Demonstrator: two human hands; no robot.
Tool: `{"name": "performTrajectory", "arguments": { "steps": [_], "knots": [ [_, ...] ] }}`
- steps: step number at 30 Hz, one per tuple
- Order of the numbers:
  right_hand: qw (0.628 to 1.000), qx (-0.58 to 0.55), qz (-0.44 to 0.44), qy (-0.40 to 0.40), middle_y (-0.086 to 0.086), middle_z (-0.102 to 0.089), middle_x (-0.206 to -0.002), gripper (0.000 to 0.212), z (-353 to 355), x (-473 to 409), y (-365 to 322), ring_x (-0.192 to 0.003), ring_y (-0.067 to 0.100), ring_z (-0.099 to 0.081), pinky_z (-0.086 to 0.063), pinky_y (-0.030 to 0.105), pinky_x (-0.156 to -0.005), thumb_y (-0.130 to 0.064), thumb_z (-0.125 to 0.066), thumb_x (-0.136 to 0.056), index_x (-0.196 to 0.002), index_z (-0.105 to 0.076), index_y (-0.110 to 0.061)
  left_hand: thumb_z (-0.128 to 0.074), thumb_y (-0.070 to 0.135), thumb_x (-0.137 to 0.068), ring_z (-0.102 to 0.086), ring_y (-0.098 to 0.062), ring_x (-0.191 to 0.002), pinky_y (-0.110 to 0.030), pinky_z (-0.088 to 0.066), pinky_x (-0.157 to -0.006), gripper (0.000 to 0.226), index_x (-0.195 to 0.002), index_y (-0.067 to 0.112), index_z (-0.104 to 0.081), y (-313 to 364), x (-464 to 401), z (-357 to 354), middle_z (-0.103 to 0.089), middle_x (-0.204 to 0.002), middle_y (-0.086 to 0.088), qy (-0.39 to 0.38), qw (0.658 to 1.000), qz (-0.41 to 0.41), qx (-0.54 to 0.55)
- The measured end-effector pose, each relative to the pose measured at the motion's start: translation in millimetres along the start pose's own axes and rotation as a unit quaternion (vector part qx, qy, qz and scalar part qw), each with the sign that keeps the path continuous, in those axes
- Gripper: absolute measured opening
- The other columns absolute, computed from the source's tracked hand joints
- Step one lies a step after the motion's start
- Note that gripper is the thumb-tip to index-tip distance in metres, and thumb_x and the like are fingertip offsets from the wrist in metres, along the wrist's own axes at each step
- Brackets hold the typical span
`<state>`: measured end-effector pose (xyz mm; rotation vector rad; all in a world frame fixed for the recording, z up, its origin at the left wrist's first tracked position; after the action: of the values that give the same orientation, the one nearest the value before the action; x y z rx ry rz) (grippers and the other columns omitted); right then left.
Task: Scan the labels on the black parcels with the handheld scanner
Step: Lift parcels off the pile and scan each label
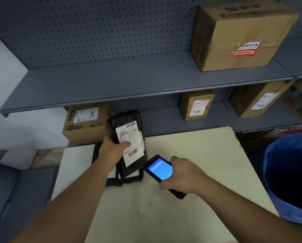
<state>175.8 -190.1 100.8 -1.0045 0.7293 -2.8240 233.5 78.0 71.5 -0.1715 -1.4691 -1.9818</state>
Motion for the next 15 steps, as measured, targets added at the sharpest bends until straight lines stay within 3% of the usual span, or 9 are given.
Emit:
{"name": "performTrajectory", "arguments": {
  "steps": [8,12,15],
  "knots": [
    [1.0,0.015,0.014,-0.011,-0.003,-0.061,-0.102,0.048,0,14,-22,-0.093,0.02,-0.066,-0.05,0.033,-0.069,-0.049,-0.082,-0.07,-0.097,-0.05,-0.026,-0.085,0.01,-0.082,-0.069,-0.027,-0.108,-0.039,-0.055,-0.081,0.056,-0.125,0.02,-0.052,3,12,6,-0.07,-0.123,-0.003,-0.002,1.0,-0.012,0.025],
    [1.0,0.008,0.01,-0.008,-0.003,-0.061,-0.102,0.052,-2,16,-22,-0.094,0.02,-0.066,-0.053,0.033,-0.071,-0.049,-0.082,-0.07,-0.104,-0.054,-0.023,-0.083,0.01,-0.083,-0.066,-0.023,-0.101,-0.034,-0.052,-0.075,0.054,-0.125,0.02,-0.05,4,16,9,-0.069,-0.124,-0.003,-0.001,1.0,-0.014,0.024],
    [1.0,0.004,0.007,-0.008,-0.003,-0.062,-0.102,0.053,-5,17,-22,-0.094,0.02,-0.067,-0.056,0.036,-0.074,-0.049,-0.083,-0.069,-0.104,-0.055,-0.022,-0.083,0.009,-0.084,-0.066,-0.023,-0.103,-0.036,-0.052,-0.078,0.057,-0.129,0.018,-0.05,4,18,12,-0.069,-0.128,-0.005,0.001,1.0,-0.016,0.025]
  ]
}}
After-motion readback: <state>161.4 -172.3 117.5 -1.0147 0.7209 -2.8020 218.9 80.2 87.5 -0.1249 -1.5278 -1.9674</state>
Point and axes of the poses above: each hand's wrist, its own x-axis away from the middle knuckle, its own z-axis out of the back of the hand, y = z × x, the point moved 9 cm from there along -x, towards the middle knuckle
